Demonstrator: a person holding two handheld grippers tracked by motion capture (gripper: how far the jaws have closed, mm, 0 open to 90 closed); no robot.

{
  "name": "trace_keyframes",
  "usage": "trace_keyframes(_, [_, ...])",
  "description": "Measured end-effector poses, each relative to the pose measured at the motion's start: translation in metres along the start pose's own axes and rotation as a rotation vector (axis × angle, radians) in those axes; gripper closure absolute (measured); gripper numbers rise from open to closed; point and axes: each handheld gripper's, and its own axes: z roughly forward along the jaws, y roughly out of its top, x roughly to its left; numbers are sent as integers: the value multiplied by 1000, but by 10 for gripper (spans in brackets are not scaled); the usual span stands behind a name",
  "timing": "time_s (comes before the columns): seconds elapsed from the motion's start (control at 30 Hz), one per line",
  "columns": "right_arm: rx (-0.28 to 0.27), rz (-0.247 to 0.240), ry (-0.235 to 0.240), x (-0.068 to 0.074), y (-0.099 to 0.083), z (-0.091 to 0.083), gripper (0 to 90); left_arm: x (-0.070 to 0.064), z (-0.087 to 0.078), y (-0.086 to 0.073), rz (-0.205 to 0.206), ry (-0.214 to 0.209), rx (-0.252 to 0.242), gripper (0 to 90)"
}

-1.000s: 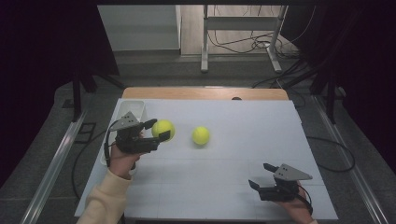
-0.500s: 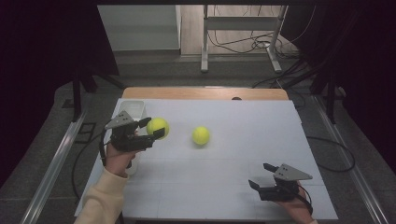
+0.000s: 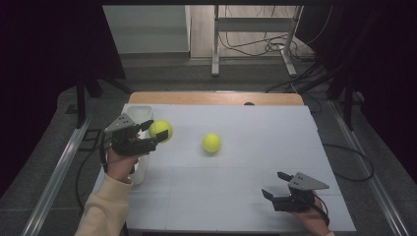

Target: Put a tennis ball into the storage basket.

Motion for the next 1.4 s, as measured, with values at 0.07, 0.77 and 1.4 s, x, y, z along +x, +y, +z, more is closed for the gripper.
trace_keyframes(0.07, [1, 1, -1, 0, 0, 0, 148, 2, 2, 1, -1, 4, 3, 272])
trace_keyframes(0.77, [-1, -4, 1, 0, 0, 1, 148, 34, 8, 10, -41, 116, 28, 272])
trace_keyframes(1.4, [8, -4, -1, 0, 0, 2, 150, 53, 8, 14, -47, 200, 44, 272])
